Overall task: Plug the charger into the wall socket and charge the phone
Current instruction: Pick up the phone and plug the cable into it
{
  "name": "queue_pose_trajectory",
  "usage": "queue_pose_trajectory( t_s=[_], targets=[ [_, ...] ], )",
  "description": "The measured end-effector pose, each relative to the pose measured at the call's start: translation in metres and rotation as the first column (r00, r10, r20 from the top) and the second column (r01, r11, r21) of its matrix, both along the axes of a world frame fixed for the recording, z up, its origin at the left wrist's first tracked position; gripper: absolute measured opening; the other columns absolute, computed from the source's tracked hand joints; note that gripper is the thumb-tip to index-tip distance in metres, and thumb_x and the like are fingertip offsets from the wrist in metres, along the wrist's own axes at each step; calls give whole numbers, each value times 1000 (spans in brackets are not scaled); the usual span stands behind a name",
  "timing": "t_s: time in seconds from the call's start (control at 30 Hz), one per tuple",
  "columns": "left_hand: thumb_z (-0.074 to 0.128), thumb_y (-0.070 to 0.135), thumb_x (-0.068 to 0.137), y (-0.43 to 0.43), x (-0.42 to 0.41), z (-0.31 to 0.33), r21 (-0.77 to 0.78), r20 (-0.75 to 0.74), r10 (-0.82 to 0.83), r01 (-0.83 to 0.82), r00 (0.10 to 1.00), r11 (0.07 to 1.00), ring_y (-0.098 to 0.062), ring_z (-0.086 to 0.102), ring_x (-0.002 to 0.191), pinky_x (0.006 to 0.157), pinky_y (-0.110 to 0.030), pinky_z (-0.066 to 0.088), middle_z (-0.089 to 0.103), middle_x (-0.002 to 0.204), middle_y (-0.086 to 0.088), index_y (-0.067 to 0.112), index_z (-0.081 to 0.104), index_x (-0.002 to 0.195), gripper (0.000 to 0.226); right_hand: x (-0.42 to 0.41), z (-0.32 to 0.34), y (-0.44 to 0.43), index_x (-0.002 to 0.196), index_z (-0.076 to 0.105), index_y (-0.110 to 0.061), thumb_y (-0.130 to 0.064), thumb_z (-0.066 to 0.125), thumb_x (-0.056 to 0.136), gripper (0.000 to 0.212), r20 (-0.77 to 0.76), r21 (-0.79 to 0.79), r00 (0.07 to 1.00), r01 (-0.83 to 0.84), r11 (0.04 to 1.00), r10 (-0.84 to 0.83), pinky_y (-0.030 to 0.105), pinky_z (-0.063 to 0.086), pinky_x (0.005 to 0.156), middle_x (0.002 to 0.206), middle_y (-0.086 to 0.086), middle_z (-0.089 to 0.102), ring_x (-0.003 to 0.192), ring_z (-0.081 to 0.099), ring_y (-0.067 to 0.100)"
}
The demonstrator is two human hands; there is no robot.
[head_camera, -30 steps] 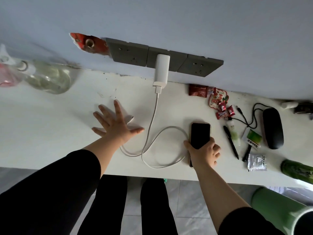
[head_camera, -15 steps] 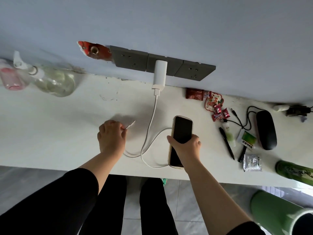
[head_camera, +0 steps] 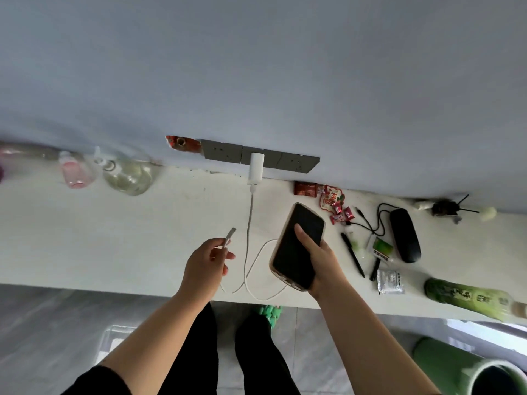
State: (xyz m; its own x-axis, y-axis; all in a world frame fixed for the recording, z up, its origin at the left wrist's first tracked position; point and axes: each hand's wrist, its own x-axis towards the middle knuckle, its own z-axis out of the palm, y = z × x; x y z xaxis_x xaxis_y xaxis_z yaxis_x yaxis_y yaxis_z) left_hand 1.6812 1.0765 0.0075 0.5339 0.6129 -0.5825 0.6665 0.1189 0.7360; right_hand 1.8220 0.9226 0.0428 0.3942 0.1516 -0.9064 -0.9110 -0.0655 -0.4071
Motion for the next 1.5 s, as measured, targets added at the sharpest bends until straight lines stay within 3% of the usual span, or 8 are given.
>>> queue_pose_trajectory(
  t_s=[0.17, 0.4, 0.5, 0.57, 0.7, 0.9, 1.07, 1.5],
  targets=[
    [50, 16, 89, -25, 0, 80, -59, 42, 22, -20, 999, 998, -14, 42, 47, 50, -28, 37, 71, 71, 5, 24, 63, 96, 17, 0, 64, -3, 110, 64, -2, -26, 82, 70, 50, -190, 293, 978, 137, 946, -82, 46, 59, 63, 93, 22, 76, 81, 74, 37],
    [53, 14, 87, -51, -1, 196, -223, 155, 61, -25, 986, 974, -5, 35, 39, 42, -23, 30, 66, 66, 7, 31, 67, 90, 22, 5, 145, -3, 126, 58, -4, -24, 59, 89, 42, -194, 621, 977, 194, 759, -91, 55, 56, 79, 121, 22, 68, 105, 68, 39],
    [58, 38, 83, -61, -5, 237, -227, 182, 49, -6, 982, 974, -5, 37, 35, 42, -24, 32, 57, 52, 11, 35, 65, 75, 11, 10, 173, -3, 135, 54, -10, -48, 57, 89, 60, -185, 652, 977, 203, 730, -106, 55, 53, 88, 133, 20, 61, 117, 62, 35],
    [54, 50, 82, -68, -8, 256, -245, 212, 47, 6, 976, 970, -5, 34, 35, 40, -22, 30, 50, 48, 10, 29, 66, 73, 26, 13, 189, -2, 134, 57, -13, -58, 60, 81, 69, -171, 666, 979, 195, 720, -107, 56, 50, 94, 136, 19, 59, 121, 59, 34],
    [42, 38, 94, -80, -9, 282, -387, 277, 85, 30, 957, 921, -4, 28, 32, 34, -18, 23, 47, 50, 7, 24, 73, 78, 38, 15, 211, -2, 128, 60, -12, -72, 37, 86, 77, -140, 676, 984, 173, 716, -106, 57, 50, 95, 133, 18, 61, 118, 60, 35],
    [41, 37, 95, -90, -8, 297, -461, 324, 20, 140, 946, 877, -5, 28, 32, 33, -15, 25, 44, 49, 8, 24, 74, 83, 38, 17, 233, 1, 132, 56, -13, -73, 29, 87, 81, -82, 724, 993, 116, 680, -82, 57, 47, 98, 137, 17, 58, 129, 53, 33],
    [44, 49, 82, -96, -5, 302, -486, 367, 62, 134, 928, 863, -6, 24, 33, 35, -15, 24, 37, 47, 6, 21, 69, 70, 40, 19, 239, 0, 133, 55, -13, -74, 28, 86, 82, -34, 741, 998, 63, 668, -56, 57, 47, 99, 138, 15, 57, 130, 51, 31],
    [38, 40, 94, -108, 2, 301, -547, 333, 81, 123, 939, 828, -5, 26, 32, 35, -15, 24, 41, 47, 6, 22, 69, 68, 44, 17, 238, -9, 136, 54, -16, -74, 33, 86, 79, -17, 745, 999, 37, 666, -36, 54, 52, 92, 139, 13, 57, 122, 55, 32]
  ],
)
